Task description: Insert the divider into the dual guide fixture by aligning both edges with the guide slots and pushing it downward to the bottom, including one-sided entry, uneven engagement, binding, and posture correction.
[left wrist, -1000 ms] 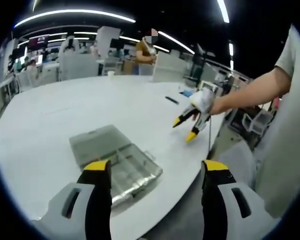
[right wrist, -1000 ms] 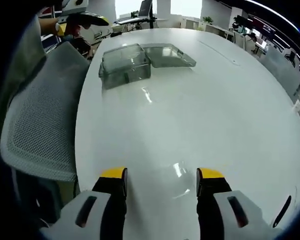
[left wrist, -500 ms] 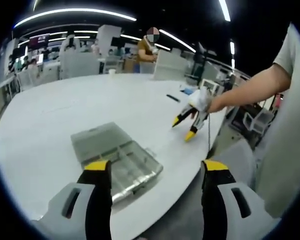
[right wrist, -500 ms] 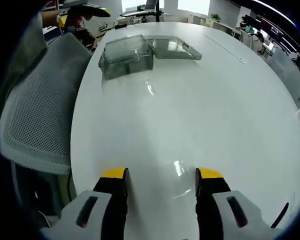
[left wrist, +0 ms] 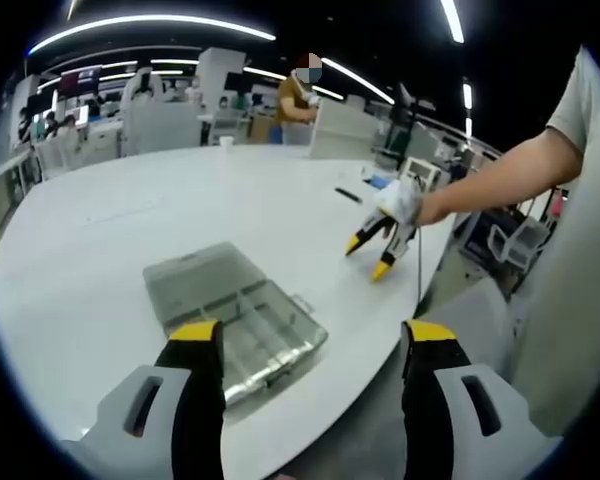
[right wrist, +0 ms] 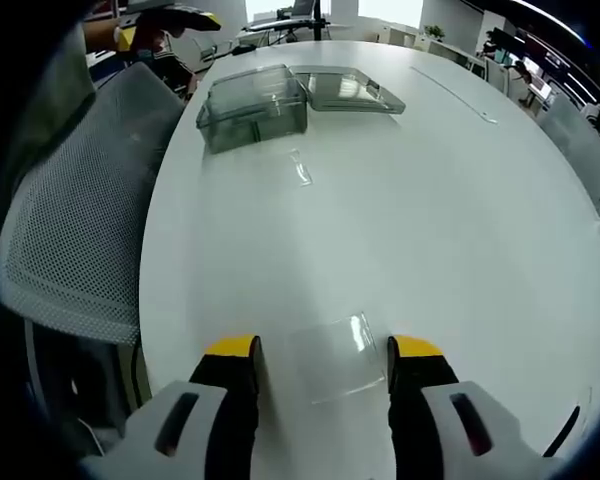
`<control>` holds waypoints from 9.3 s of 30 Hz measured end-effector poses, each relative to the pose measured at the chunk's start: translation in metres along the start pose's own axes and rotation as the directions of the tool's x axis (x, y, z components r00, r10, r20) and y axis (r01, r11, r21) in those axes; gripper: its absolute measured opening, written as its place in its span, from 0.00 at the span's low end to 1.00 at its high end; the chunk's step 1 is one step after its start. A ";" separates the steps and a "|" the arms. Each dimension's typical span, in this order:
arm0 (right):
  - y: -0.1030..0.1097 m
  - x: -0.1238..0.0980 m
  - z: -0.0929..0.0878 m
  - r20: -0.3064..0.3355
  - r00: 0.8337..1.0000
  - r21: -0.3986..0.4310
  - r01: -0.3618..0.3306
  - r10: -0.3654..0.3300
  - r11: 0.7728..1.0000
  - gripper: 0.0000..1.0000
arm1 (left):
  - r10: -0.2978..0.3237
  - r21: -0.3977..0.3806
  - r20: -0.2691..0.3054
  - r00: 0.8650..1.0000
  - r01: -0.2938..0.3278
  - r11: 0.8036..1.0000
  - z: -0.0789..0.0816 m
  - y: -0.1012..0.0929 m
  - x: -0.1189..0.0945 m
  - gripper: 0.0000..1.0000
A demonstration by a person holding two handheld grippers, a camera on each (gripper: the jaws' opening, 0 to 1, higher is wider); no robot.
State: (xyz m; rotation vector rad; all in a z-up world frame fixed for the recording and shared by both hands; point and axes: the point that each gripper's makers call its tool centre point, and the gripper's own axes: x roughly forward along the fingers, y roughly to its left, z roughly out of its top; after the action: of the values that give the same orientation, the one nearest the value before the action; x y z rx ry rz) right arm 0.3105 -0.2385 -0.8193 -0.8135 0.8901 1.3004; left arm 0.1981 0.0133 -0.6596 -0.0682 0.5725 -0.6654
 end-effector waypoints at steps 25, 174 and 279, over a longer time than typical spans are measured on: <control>0.007 -0.004 -0.005 -0.053 0.998 0.032 0.021 -0.019 0.999 0.31 | 0.005 -0.030 0.004 1.000 -0.005 1.000 -0.007 0.003 -0.002 0.67; 0.083 -0.069 0.227 0.205 0.958 -0.269 0.251 -0.199 0.930 0.27 | -0.080 -0.071 0.021 0.997 0.081 0.994 -0.001 0.000 -0.002 0.58; 0.122 -0.080 0.292 0.332 0.922 -0.424 0.333 -0.198 0.842 0.27 | -0.177 -0.384 0.054 0.983 0.184 0.905 0.043 -0.013 -0.001 0.00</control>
State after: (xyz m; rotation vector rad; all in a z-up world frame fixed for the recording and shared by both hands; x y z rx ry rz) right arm 0.2103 -0.0016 -0.6188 -1.0620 0.2129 1.3544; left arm 0.2126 -0.0009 -0.6196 -0.5045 0.6799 -0.7222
